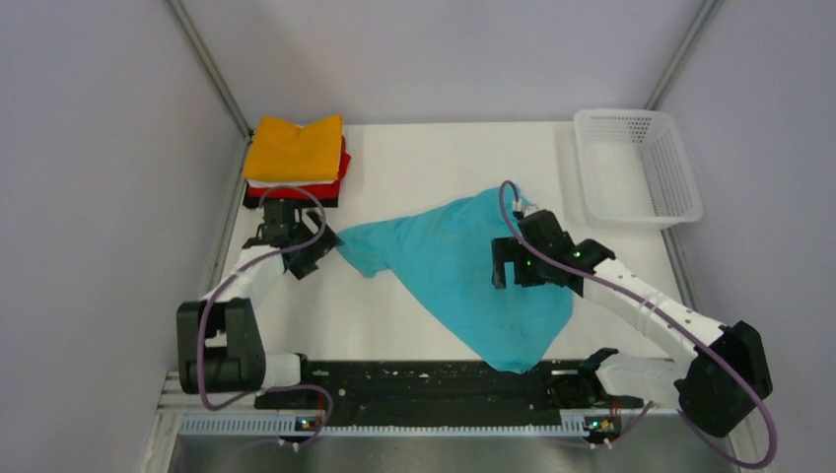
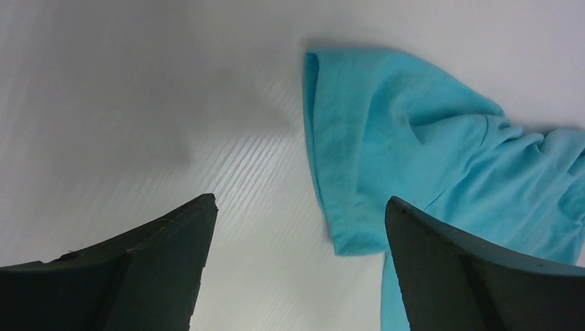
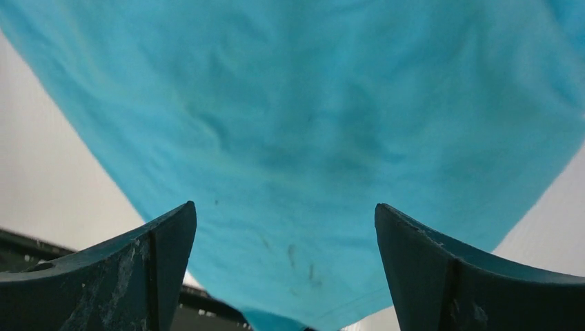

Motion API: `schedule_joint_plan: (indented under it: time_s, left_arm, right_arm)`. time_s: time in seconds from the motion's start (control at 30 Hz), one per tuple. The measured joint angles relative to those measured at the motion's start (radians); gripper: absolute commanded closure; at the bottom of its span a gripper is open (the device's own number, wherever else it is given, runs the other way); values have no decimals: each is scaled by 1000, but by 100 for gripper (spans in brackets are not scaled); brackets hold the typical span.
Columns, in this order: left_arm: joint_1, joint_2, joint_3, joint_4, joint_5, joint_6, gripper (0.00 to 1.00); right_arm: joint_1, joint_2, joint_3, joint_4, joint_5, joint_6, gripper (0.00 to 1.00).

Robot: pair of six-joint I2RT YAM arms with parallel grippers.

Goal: Fold and stack the t-shirts
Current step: Flatten out the tshirt

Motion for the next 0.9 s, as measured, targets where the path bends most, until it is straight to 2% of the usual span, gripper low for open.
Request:
schedule_joint_plan:
  time_s: [0.13, 0.27, 0.37, 0.43, 0.47, 0.53, 0.57, 0.77, 0.9]
  left_arm:
    - [-5, 224, 121, 30, 51, 2, 13]
    - [-23, 357, 188, 57, 71, -1, 21]
    - [-41, 394, 220, 60, 67, -5, 44]
    - [-47, 430, 250, 56, 66, -8, 52]
    - [-53, 452, 267, 55, 68, -11, 64]
    - [-64, 484, 295, 60, 62, -17, 97]
    - [-72, 497, 302, 64, 58, -27, 100]
    - [-120, 517, 324, 59, 12, -37, 100]
    - [-146, 420, 224, 46, -33, -78, 100]
  right_arm:
    - [89, -57, -115, -32, -57, 107, 1]
    - [111, -49, -218, -50, -53, 215, 1]
    - [99, -3, -247, -42, -35, 269, 1]
    - [71, 40, -252, -13, -29, 294, 1]
    - [52, 58, -251, -2, -27, 302, 1]
    - [1, 84, -237, 23, -29, 310, 1]
    - [-33, 108, -224, 41, -32, 310, 1]
    - [-199, 330, -47, 182, -11, 254, 2]
    - [-271, 546, 168, 282, -8, 182, 3]
